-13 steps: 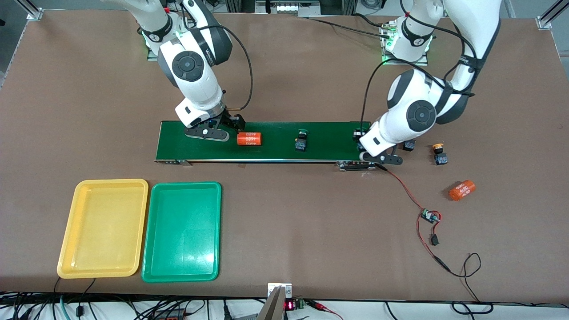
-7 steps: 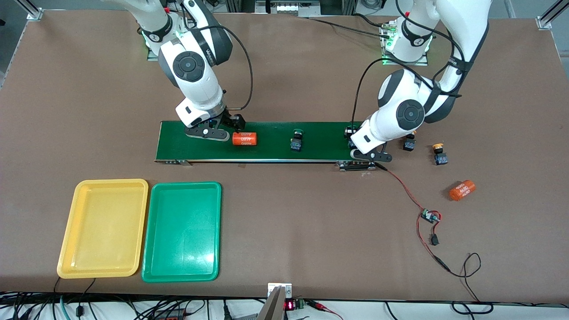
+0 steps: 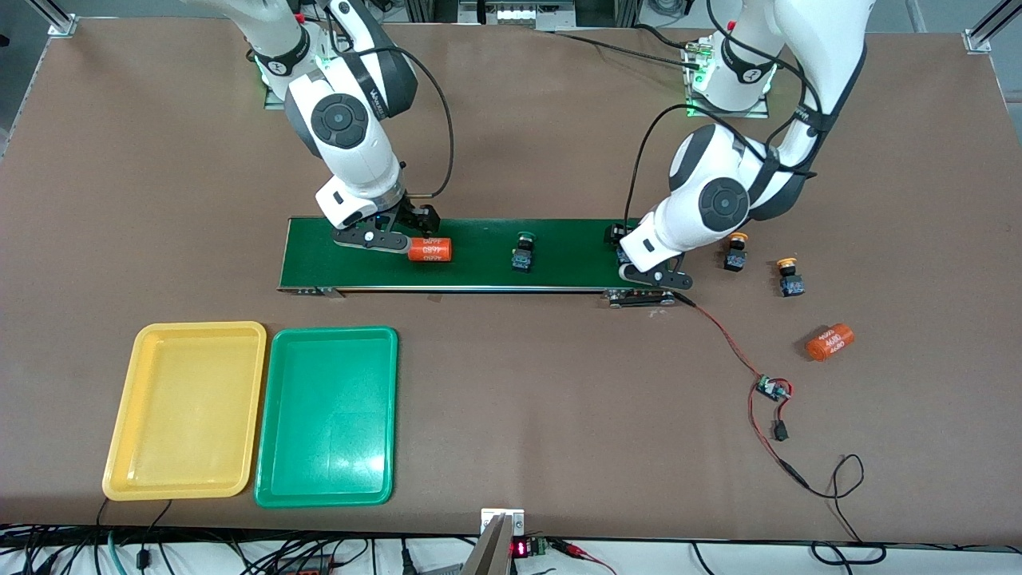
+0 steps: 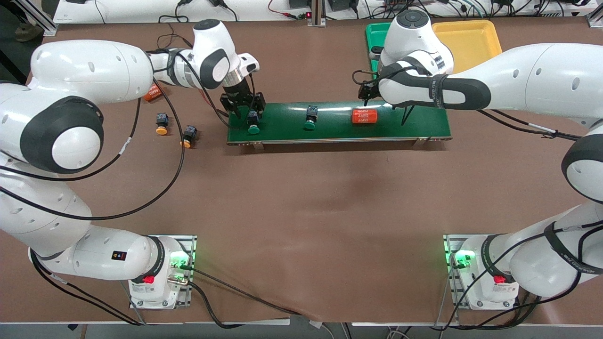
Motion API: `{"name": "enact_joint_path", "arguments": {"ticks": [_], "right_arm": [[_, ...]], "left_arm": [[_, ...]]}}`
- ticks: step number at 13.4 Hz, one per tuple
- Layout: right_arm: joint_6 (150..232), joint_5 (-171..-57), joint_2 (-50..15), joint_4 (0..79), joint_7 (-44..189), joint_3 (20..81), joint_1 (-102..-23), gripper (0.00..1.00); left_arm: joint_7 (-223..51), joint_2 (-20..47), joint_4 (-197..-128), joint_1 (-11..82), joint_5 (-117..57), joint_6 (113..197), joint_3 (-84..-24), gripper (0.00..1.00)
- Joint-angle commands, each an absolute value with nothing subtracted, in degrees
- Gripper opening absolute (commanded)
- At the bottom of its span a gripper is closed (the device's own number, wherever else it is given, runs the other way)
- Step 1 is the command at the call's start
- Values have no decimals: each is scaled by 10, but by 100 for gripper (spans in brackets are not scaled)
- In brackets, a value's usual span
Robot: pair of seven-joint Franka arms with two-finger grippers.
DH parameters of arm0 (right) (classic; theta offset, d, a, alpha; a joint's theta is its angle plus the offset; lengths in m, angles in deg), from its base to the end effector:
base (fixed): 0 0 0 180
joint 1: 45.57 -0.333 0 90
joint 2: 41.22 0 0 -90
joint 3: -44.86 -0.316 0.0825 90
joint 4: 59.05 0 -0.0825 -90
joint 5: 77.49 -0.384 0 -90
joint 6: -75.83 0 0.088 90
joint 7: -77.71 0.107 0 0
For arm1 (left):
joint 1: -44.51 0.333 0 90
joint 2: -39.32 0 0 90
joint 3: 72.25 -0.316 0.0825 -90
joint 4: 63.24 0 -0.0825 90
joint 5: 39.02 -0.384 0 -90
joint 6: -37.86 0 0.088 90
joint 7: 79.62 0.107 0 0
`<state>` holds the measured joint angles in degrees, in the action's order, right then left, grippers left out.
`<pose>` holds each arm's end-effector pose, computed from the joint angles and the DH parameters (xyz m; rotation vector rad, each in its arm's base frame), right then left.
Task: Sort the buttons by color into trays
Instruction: 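Place the orange-based button on the belt with the left gripper, then grasp another orange-based button with the left gripper while the right gripper waits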
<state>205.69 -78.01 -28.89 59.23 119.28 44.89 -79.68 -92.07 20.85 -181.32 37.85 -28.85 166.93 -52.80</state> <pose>0.4802 0.3251 0.3286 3.1316 -0.2142 -0.0228 0.5176 -0.2552 0.2781 2.9388 -0.1587 -0.2801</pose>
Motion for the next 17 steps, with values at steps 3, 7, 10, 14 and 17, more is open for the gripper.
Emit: {"name": "enact_joint_path", "arguments": {"ticks": [3,7,10,14,17], "right_arm": [[2061,-772,-294,598,1187,447,-792,100],[2061,-772,-291,597,1187,447,-794,100],[2062,-772,-290,597,1187,447,-794,100],[2063,-772,-289,597,1187,447,-794,100],[2066,-772,-288,597,1187,447,-794,100]], "left_arm": [[-838,265,-1822,477,-293,1627,-534,100],[-821,252,-1829,528,-365,1627,-534,100],[-808,227,-1842,558,-428,1629,-534,100],[-794,186,-1857,585,-467,1658,-534,100],[-791,166,-1904,596,-467,1731,-534,100]]}}
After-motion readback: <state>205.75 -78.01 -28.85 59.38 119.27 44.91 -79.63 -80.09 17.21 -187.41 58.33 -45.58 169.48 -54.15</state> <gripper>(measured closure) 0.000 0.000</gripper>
